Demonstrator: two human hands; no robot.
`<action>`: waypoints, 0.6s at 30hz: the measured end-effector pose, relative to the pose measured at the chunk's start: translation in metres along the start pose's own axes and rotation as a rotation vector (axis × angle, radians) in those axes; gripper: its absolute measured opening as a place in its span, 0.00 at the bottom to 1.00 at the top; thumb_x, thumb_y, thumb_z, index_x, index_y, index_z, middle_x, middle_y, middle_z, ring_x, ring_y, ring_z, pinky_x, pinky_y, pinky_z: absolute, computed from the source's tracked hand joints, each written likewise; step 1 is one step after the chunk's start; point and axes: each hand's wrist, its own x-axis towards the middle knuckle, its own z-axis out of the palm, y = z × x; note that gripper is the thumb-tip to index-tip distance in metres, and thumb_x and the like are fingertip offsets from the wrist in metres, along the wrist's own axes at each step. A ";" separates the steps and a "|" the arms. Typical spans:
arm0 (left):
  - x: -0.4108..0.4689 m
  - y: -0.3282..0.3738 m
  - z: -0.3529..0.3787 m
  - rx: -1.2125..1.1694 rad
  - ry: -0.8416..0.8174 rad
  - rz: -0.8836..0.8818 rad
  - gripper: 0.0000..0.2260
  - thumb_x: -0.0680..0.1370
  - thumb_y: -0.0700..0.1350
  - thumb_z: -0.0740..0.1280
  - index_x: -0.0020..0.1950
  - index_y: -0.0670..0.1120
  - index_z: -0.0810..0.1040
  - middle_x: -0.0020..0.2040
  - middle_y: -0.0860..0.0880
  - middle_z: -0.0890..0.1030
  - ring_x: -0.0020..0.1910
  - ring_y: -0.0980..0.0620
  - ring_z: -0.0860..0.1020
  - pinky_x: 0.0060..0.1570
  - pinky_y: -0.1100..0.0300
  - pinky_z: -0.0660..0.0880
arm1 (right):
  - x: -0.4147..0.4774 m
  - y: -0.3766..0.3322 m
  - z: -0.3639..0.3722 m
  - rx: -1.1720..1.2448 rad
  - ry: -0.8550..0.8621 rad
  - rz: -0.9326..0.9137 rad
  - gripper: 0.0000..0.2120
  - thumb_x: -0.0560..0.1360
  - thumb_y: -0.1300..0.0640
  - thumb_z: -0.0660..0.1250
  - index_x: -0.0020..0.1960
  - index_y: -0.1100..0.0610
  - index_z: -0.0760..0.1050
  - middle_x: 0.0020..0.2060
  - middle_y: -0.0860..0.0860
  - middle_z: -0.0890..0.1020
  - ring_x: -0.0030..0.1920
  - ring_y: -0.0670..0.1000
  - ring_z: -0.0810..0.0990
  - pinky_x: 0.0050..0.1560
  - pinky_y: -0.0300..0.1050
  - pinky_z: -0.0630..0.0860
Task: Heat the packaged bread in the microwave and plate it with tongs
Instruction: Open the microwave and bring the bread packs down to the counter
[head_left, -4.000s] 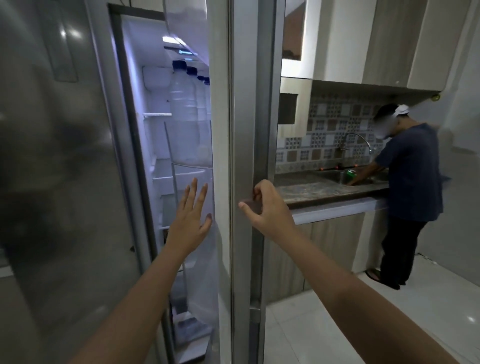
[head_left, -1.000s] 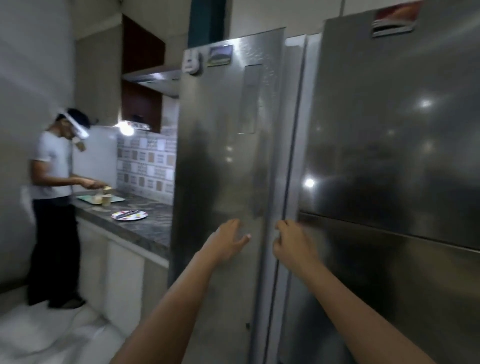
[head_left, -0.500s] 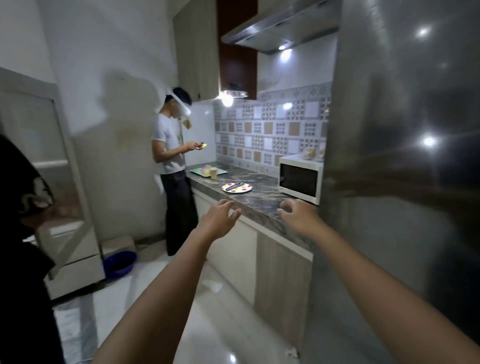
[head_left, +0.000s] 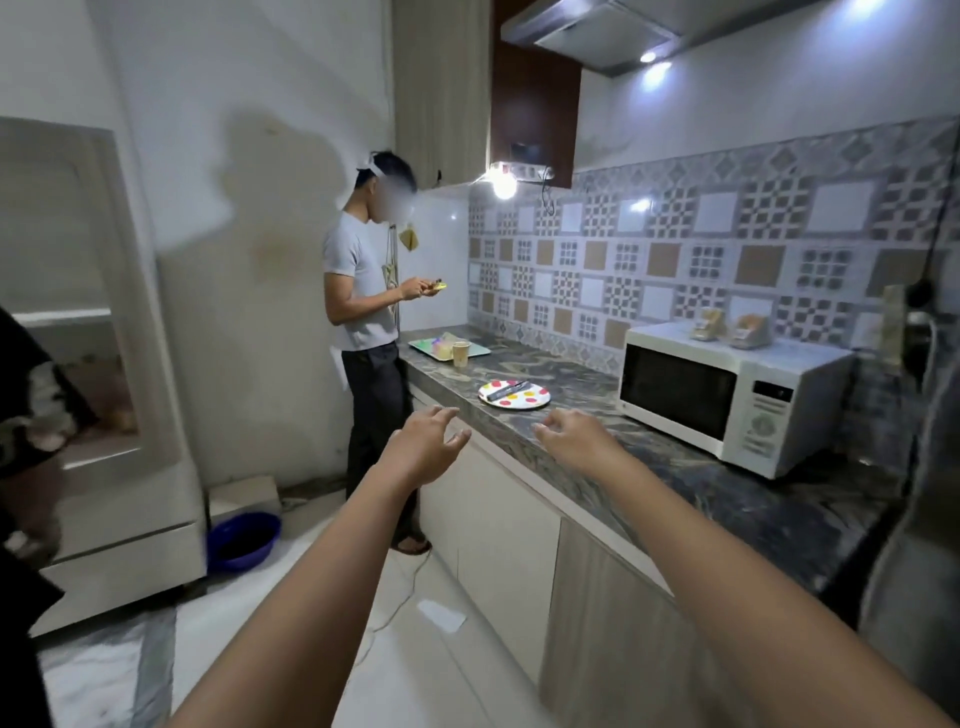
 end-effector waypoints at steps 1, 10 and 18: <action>0.025 -0.002 0.004 -0.001 0.006 0.004 0.24 0.80 0.56 0.57 0.74 0.48 0.62 0.74 0.48 0.63 0.73 0.48 0.61 0.69 0.46 0.63 | 0.027 0.003 0.000 -0.006 -0.006 -0.007 0.16 0.79 0.48 0.58 0.57 0.58 0.76 0.58 0.55 0.77 0.56 0.55 0.75 0.49 0.45 0.69; 0.238 -0.007 0.009 0.040 0.082 0.000 0.24 0.79 0.55 0.58 0.73 0.46 0.63 0.74 0.47 0.63 0.73 0.47 0.61 0.70 0.48 0.61 | 0.244 0.051 -0.034 0.065 0.033 0.085 0.15 0.79 0.50 0.59 0.57 0.60 0.74 0.54 0.56 0.78 0.45 0.52 0.73 0.39 0.44 0.68; 0.403 0.050 0.105 -0.037 -0.057 0.164 0.23 0.79 0.55 0.59 0.71 0.47 0.66 0.72 0.47 0.66 0.71 0.47 0.64 0.69 0.51 0.64 | 0.357 0.150 -0.046 0.037 0.070 0.187 0.13 0.77 0.51 0.61 0.58 0.57 0.74 0.56 0.54 0.77 0.52 0.53 0.76 0.52 0.47 0.74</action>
